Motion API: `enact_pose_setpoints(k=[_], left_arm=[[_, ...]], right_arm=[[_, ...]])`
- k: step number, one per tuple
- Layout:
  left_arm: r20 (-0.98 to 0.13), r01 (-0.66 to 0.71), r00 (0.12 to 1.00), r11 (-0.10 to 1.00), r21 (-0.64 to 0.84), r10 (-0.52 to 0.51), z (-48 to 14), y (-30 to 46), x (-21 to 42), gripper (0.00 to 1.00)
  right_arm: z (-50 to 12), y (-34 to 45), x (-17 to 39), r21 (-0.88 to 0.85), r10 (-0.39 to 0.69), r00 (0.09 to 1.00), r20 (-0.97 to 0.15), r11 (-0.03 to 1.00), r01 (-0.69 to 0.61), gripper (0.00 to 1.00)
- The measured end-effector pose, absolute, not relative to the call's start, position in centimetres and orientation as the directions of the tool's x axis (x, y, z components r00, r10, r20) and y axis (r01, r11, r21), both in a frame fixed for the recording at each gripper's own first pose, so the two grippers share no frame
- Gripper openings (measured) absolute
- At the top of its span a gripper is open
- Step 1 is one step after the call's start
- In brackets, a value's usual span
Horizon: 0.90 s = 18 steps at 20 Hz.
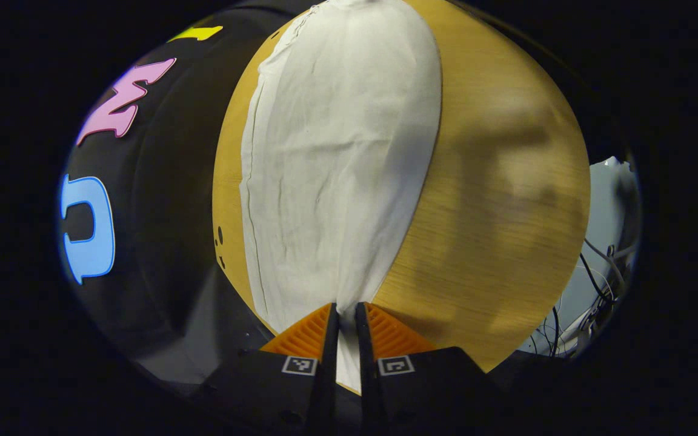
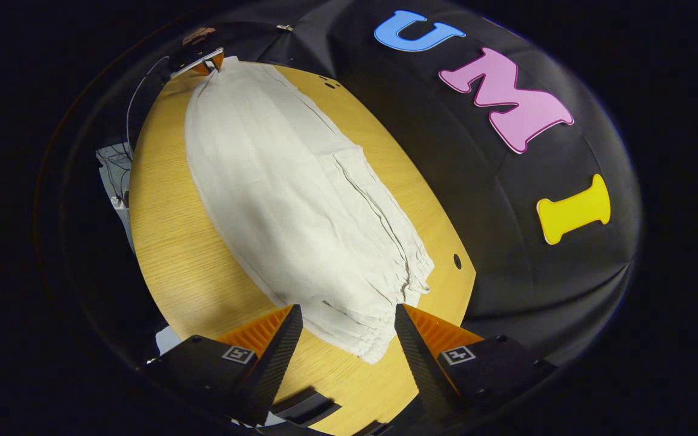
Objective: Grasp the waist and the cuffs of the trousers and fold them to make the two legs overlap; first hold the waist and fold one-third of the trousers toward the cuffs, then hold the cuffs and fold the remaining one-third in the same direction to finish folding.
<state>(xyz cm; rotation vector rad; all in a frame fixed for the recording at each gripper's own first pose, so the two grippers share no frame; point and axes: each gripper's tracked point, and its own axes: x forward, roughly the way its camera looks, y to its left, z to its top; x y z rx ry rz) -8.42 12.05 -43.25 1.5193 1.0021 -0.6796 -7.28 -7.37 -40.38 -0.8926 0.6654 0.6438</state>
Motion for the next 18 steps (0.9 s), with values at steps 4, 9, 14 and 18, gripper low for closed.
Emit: enact_pose_setpoints(k=[4, 9, 14, 18], left_arm=[[-0.865, 0.887, 0.446, 0.013, 0.461, 0.230, -43.3, 12.0, -8.4, 0.06], [-0.871, 0.892, 0.433, 0.028, 0.451, 0.232, -43.4, 11.9, -8.6, 0.06], [-0.863, 0.886, 0.452, -0.001, 0.464, 0.225, -43.4, 12.0, -8.6, 0.06], [-0.865, 0.888, 0.449, 0.002, 0.461, 0.225, -43.4, 12.0, -8.5, 0.05]], right_arm=[[-40.9, -6.7, -7.2, -0.476, 0.240, 0.613, -0.753, 0.444, -0.759, 0.95], [-42.0, -5.8, -8.1, -0.488, 0.267, 0.585, -0.766, 0.351, -0.799, 0.95], [-45.7, -5.9, -8.5, -0.480, 0.229, 0.530, -0.817, 0.241, -0.844, 0.94], [-46.5, -5.4, -5.7, -0.538, 0.197, 0.562, -0.804, 0.163, -0.827, 0.80]])
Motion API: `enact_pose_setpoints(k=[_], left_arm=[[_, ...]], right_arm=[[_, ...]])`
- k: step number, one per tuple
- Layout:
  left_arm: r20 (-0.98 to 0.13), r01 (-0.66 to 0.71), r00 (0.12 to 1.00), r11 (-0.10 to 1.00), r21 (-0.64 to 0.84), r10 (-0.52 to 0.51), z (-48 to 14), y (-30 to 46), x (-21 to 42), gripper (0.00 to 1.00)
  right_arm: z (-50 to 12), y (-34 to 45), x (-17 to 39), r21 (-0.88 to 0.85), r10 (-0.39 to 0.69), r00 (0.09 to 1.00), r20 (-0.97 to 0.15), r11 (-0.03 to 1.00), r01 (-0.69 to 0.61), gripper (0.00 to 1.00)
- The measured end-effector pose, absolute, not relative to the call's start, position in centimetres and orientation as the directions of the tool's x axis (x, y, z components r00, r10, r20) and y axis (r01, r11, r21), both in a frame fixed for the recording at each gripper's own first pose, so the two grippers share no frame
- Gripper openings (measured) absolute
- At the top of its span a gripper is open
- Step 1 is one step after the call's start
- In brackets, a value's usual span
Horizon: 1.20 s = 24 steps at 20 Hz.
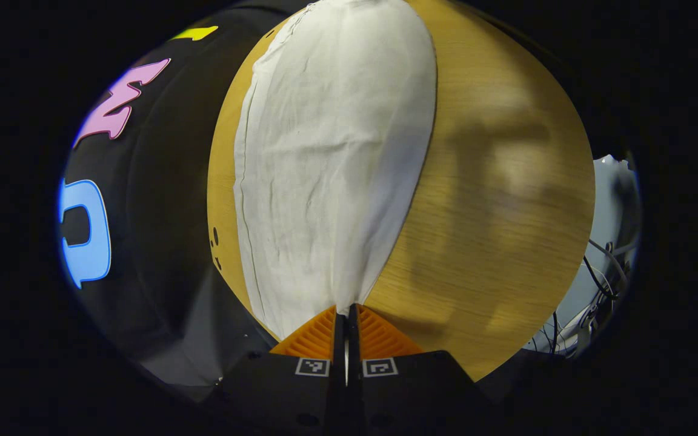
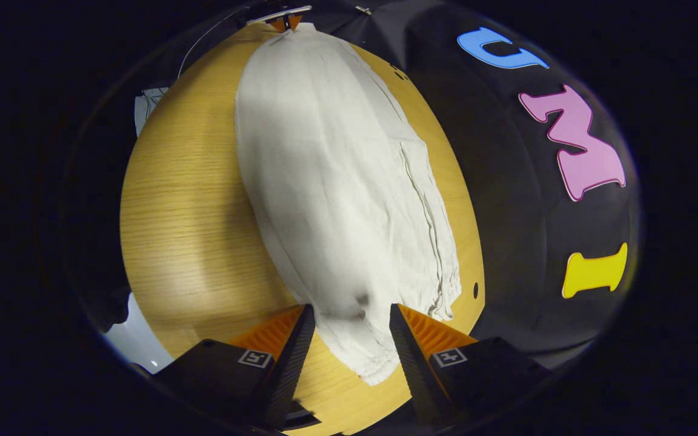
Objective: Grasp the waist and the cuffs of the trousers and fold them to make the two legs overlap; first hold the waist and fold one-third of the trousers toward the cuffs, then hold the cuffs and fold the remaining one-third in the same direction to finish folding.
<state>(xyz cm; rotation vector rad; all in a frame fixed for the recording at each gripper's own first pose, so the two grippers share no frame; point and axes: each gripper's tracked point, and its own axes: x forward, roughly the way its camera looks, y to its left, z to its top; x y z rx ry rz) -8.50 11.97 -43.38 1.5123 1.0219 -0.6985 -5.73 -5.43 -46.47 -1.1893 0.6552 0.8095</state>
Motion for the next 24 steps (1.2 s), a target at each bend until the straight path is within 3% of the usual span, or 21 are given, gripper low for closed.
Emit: enact_pose_setpoints(k=[1, 3, 4, 6, 11, 17, 24], left_arm=[[-0.865, 0.887, 0.450, 0.000, 0.461, 0.223, -43.4, 11.9, -8.5, 0.05], [-0.865, 0.886, 0.452, -0.001, 0.463, 0.219, -43.5, 11.8, -8.4, 0.06], [-0.864, 0.885, 0.454, 0.002, 0.466, 0.218, -43.4, 11.8, -8.5, 0.05], [-0.862, 0.882, 0.458, 0.010, 0.471, 0.218, -43.4, 11.8, -8.5, 0.06], [-0.849, 0.871, 0.481, -0.016, 0.490, 0.219, -43.3, 11.8, -8.3, 0.05], [-0.803, 0.791, 0.559, 0.159, 0.591, 0.204, -40.4, 11.0, -5.7, 0.05], [-0.709, 0.642, 0.670, 0.308, 0.702, 0.218, -35.8, 11.6, 2.3, 0.05]], right_arm=[[-46.9, -5.4, -5.1, -0.547, 0.182, 0.566, -0.804, 0.146, -0.824, 0.80], [-48.6, -5.6, -4.7, -0.519, 0.130, 0.532, -0.836, 0.125, -0.846, 0.71], [-48.9, -5.6, -4.8, -0.509, 0.106, 0.520, -0.847, 0.120, -0.853, 0.48], [-49.1, -5.3, -4.6, -0.508, 0.098, 0.519, -0.849, 0.118, -0.853, 0.16], [-48.2, -5.5, -4.6, -0.520, 0.093, 0.536, -0.839, 0.152, -0.841, 0.06], [-42.1, -4.7, -1.1, -0.639, 0.117, 0.676, -0.728, 0.240, -0.730, 0.06], [-38.3, -4.4, 5.3, -0.689, 0.078, 0.757, -0.648, 0.362, -0.627, 0.06]])
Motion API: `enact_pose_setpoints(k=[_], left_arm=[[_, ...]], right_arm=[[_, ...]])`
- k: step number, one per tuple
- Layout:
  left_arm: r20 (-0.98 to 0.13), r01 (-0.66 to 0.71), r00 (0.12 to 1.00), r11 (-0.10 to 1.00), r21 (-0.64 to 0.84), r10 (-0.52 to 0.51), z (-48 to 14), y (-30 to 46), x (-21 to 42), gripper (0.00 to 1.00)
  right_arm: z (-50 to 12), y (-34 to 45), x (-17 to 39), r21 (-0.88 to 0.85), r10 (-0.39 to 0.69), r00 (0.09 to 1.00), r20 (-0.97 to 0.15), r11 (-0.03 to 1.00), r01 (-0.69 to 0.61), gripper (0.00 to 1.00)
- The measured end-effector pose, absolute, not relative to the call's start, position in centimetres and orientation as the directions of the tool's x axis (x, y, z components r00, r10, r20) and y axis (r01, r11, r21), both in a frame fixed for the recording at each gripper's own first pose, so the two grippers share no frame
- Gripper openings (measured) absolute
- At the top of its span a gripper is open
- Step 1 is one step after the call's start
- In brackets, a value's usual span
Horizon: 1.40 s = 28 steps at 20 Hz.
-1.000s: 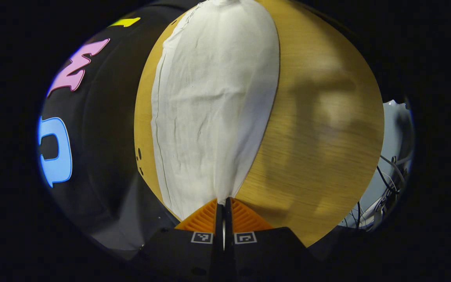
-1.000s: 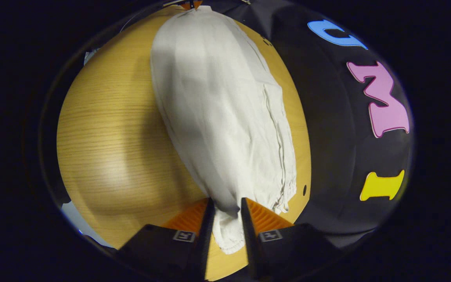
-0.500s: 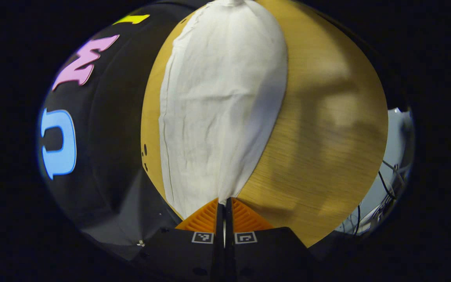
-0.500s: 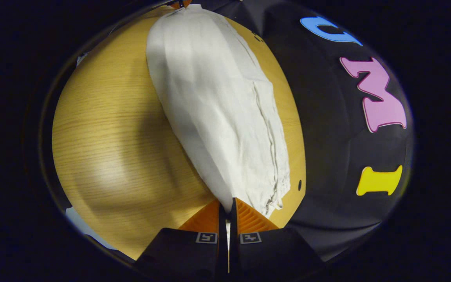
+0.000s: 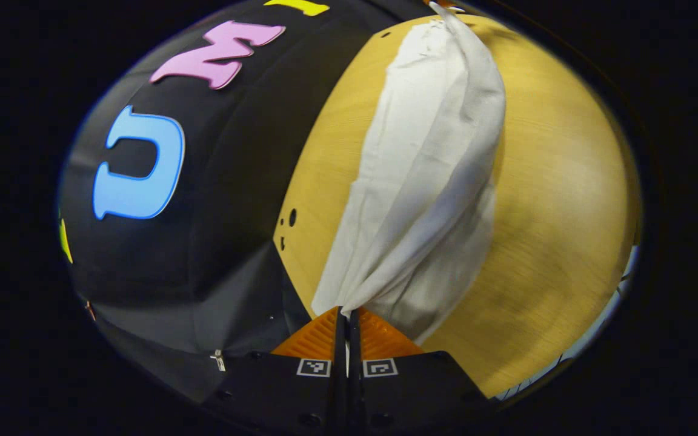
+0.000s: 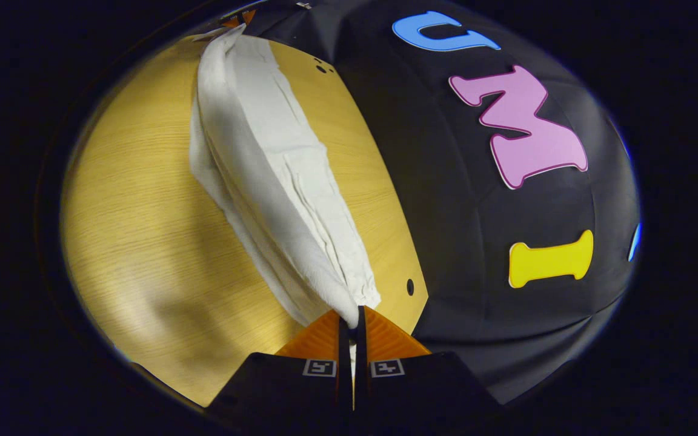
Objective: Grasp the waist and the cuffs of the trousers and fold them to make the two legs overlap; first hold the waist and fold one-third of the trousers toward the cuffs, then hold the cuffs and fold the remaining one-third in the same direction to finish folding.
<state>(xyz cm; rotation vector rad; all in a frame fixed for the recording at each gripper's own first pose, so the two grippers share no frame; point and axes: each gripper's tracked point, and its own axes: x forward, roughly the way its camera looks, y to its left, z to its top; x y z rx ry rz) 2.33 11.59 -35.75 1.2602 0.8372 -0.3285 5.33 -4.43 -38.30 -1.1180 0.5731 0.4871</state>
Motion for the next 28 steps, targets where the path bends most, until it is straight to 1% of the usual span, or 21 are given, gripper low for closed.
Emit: enact_pose_setpoints(k=[4, 7, 14, 22, 23, 24, 25, 26, 27, 28], left_arm=[[-0.701, 0.644, 0.677, 0.281, 0.712, 0.225, -36.2, 11.9, 6.3, 0.05], [-0.726, 0.671, 0.646, 0.276, 0.688, 0.236, -38.1, 12.1, 7.2, 0.05], [-0.756, 0.720, 0.606, 0.234, 0.653, 0.247, -41.0, 12.1, 9.0, 0.05], [-0.780, 0.767, 0.559, 0.182, 0.615, 0.280, -44.6, 12.3, 10.5, 0.05], [-0.782, 0.773, 0.555, 0.172, 0.611, 0.284, -45.0, 12.3, 10.7, 0.05], [-0.786, 0.781, 0.547, 0.162, 0.603, 0.289, -45.3, 12.4, 10.7, 0.05], [-0.788, 0.787, 0.542, 0.152, 0.598, 0.292, -45.5, 12.4, 10.9, 0.05], [-0.791, 0.793, 0.536, 0.144, 0.592, 0.296, -45.7, 12.5, 10.9, 0.05], [-0.792, 0.798, 0.532, 0.137, 0.587, 0.300, -45.8, 12.4, 11.0, 0.05], [-0.796, 0.804, 0.522, 0.136, 0.579, 0.306, -46.1, 12.5, 10.8, 0.05]], right_arm=[[-38.2, -4.1, 8.8, -0.691, 0.053, 0.775, -0.630, 0.416, -0.591, 0.06], [-39.6, -3.6, 10.7, -0.690, 0.030, 0.770, -0.637, 0.423, -0.587, 0.06], [-43.7, -3.2, 14.3, -0.650, 0.041, 0.732, -0.680, 0.428, -0.628, 0.06], [-49.0, -3.1, 16.1, -0.590, 0.036, 0.666, -0.745, 0.431, -0.683, 0.06], [-49.5, -3.1, 16.2, -0.585, 0.035, 0.661, -0.750, 0.431, -0.687, 0.11], [-49.8, -3.1, 16.4, -0.581, 0.037, 0.657, -0.753, 0.432, -0.690, 0.06], [-49.9, -3.1, 16.5, -0.579, 0.036, 0.655, -0.754, 0.434, -0.690, 0.08], [-49.9, -3.1, 16.6, -0.580, 0.034, 0.658, -0.752, 0.439, -0.686, 0.12], [-50.2, -3.2, 16.7, -0.575, 0.031, 0.655, -0.755, 0.448, -0.684, 0.10], [-49.9, -3.5, 16.8, -0.585, 0.022, 0.664, -0.747, 0.451, -0.674, 0.12]])
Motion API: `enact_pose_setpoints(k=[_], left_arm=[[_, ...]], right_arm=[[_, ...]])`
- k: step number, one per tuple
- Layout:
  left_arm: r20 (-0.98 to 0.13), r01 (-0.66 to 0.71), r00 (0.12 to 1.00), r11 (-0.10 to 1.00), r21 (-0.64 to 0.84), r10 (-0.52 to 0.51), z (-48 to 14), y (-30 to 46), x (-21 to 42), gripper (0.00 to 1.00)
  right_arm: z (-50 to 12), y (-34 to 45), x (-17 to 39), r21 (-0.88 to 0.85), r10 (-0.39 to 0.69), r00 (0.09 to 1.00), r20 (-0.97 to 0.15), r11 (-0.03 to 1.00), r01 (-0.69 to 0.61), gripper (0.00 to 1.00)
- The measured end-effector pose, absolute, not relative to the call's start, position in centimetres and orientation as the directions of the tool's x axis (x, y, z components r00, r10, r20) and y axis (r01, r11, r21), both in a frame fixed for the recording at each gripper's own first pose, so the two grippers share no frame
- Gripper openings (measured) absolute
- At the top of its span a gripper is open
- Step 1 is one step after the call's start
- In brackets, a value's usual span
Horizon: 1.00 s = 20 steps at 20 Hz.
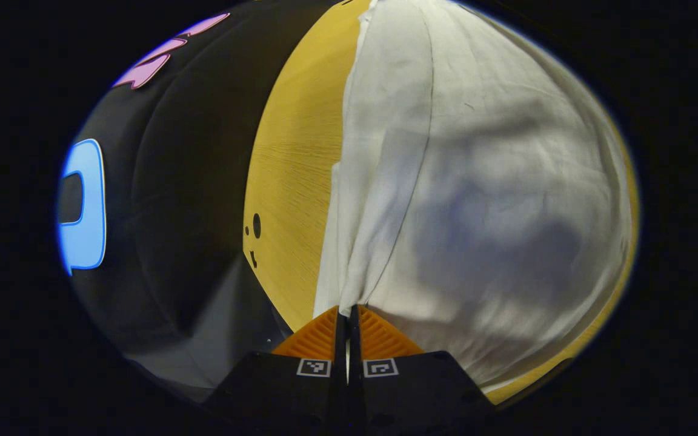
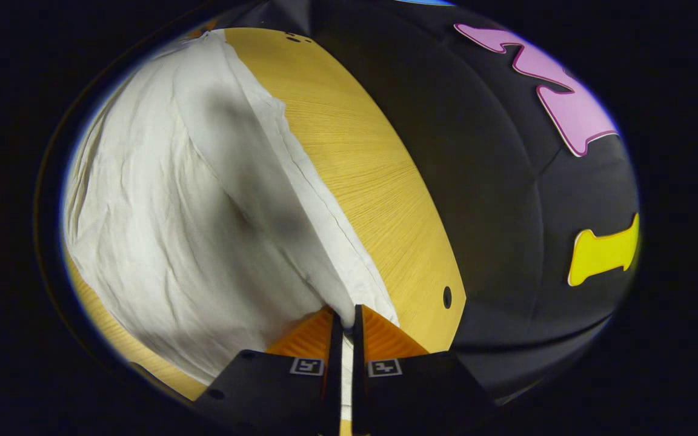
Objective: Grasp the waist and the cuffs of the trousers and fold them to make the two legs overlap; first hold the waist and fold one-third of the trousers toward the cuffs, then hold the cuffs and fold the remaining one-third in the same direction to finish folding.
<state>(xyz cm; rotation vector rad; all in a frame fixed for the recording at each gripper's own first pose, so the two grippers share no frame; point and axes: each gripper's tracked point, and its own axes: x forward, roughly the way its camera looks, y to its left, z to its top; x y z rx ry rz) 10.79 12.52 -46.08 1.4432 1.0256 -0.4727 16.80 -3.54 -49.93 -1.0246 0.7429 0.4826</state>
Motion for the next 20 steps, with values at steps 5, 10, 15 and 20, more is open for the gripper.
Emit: enact_pose_setpoints(k=[5, 10, 15, 20], left_arm=[[-0.783, 0.796, 0.541, 0.112, 0.594, 0.307, -46.1, 12.4, 11.3, 0.24], [-0.771, 0.787, 0.564, 0.089, 0.610, 0.296, -44.9, 12.1, 11.8, 0.55], [-0.722, 0.704, 0.644, 0.174, 0.689, 0.253, -40.1, 11.8, 12.5, 0.58], [-0.666, 0.521, 0.700, 0.453, 0.723, 0.258, -34.7, 13.2, 12.2, 0.58]], right_arm=[[-47.9, -4.8, 17.6, -0.572, 0.011, 0.687, -0.727, 0.543, -0.615, 0.77], [-43.5, -5.6, 16.6, -0.439, 0.035, 0.705, -0.708, 0.761, -0.478, 0.98], [-40.6, -7.6, 13.0, -0.142, 0.016, 0.685, -0.728, 0.974, -0.174, 0.98], [-40.0, -9.0, 9.5, 0.052, -0.020, 0.676, -0.737, 0.995, 0.086, 0.98]])
